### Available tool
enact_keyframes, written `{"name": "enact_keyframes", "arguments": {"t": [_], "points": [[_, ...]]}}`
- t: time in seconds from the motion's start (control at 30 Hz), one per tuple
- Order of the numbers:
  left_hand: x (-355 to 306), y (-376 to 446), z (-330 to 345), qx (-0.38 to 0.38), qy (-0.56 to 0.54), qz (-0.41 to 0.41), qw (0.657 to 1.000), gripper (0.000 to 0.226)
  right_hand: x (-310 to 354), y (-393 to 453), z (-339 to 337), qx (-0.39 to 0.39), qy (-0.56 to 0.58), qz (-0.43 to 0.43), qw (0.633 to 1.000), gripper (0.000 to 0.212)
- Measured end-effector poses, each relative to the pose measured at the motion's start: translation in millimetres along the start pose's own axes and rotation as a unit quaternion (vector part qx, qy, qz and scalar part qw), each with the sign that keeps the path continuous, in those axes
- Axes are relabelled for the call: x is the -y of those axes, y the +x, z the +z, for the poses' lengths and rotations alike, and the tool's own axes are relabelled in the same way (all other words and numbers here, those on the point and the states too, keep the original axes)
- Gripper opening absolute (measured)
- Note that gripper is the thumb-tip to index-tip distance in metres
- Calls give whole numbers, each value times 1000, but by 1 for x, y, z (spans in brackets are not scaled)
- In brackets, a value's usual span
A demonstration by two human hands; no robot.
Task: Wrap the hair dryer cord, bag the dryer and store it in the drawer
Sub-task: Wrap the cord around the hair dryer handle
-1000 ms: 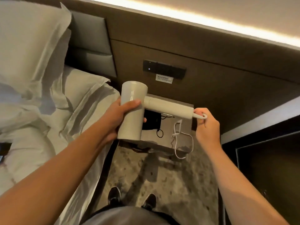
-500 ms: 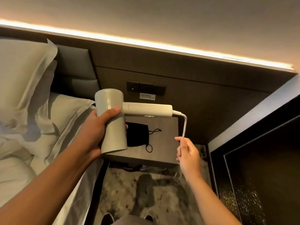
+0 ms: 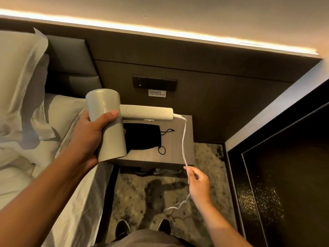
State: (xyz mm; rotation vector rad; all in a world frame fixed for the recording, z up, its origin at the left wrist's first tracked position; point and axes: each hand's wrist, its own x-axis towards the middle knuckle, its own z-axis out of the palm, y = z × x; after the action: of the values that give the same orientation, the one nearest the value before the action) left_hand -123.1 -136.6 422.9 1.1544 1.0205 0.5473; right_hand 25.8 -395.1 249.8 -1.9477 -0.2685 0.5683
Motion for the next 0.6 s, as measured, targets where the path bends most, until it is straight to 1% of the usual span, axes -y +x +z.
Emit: {"name": "enact_keyframes", "arguments": {"t": [0.07,0.1,0.17,0.23,0.3,0.37,0.47,0.5,0.53,0.6], "points": [[8,-1,-2,-7,1,11,1000,36,6,-4,3,-5,-39,-24,999,23],[12,-1,-2,-7,-5,7,1000,42,10,-6,5,6,-59,-35,998,22],[18,0,-3,-7,-3,-11,1000,62,23,-7,9,51,-102,-58,992,20],[24,1,-1,-14,30,-12,999,71,41,-9,12,114,-152,-88,978,21],[31,3,2,-18,74,6,997,68,64,-11,15,161,-194,-112,961,23],[37,3,4,-16,118,16,993,67,87,-12,16,185,-209,-129,952,27],[44,1,3,7,155,-2,988,81,125,-14,16,201,-238,-167,936,30],[45,0,3,20,162,-8,987,81,138,-14,14,201,-251,-181,929,30],[47,-1,3,36,165,-10,986,78,151,-13,12,204,-267,-192,922,30],[49,-4,1,67,167,-5,984,63,174,-12,6,227,-304,-199,904,28]]}}
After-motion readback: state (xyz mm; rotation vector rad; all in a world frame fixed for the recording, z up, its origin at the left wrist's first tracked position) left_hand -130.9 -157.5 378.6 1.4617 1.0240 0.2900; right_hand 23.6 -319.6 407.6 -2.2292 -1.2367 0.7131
